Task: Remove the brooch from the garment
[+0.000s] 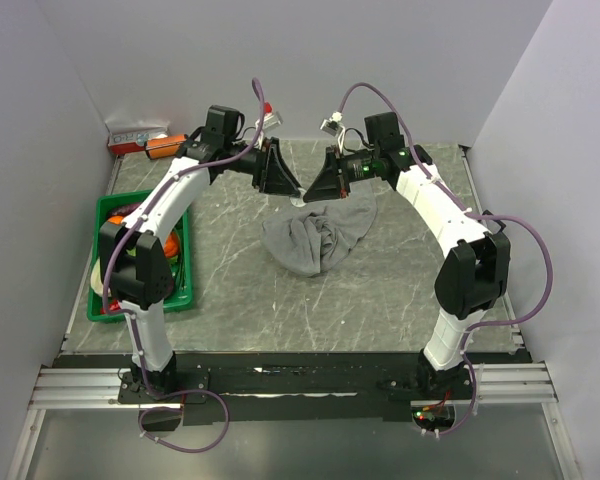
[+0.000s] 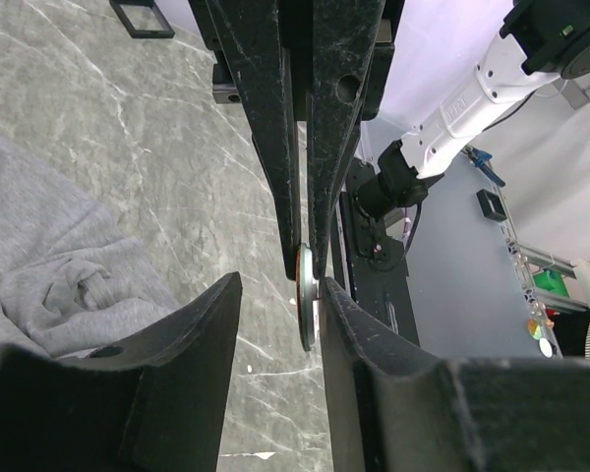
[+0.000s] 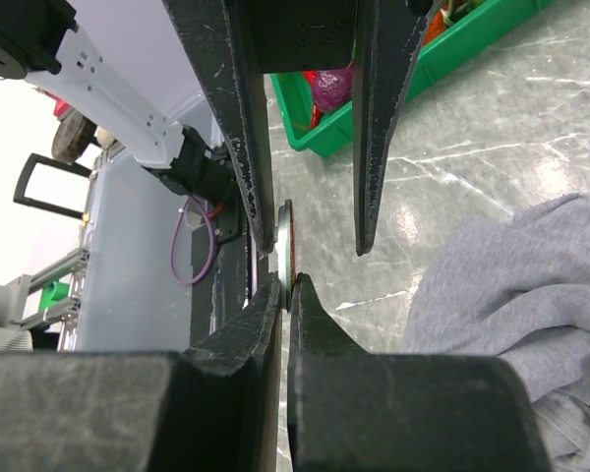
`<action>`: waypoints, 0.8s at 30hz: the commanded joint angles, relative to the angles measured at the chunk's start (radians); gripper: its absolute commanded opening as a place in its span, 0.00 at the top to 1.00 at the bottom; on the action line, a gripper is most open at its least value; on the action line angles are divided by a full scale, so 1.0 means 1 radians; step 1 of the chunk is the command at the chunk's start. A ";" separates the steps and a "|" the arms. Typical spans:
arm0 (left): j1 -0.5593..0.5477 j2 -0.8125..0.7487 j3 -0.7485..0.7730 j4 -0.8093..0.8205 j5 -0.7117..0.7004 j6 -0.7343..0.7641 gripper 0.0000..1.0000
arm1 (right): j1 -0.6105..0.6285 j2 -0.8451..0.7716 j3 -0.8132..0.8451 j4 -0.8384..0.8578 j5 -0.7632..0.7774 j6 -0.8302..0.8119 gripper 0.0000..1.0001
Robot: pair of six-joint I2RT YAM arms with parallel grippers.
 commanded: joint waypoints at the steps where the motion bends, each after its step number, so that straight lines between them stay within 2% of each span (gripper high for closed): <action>1: -0.009 0.007 0.040 -0.015 0.004 0.034 0.58 | 0.007 -0.010 0.018 0.050 -0.022 0.017 1.00; 6: -0.010 0.016 0.066 -0.089 -0.021 0.098 0.61 | 0.007 -0.006 0.014 0.073 -0.037 0.045 1.00; 10: -0.021 0.013 0.089 -0.156 -0.089 0.210 0.64 | 0.007 -0.003 0.009 0.118 -0.072 0.089 1.00; 16: -0.038 -0.007 0.083 -0.175 -0.156 0.289 0.67 | 0.007 0.002 -0.015 0.208 -0.134 0.189 1.00; 20: -0.046 -0.012 0.081 -0.178 -0.185 0.306 0.69 | 0.007 -0.001 -0.043 0.276 -0.158 0.270 1.00; 24: -0.046 -0.008 0.084 -0.184 -0.189 0.312 0.73 | 0.007 0.000 -0.044 0.283 -0.164 0.278 1.00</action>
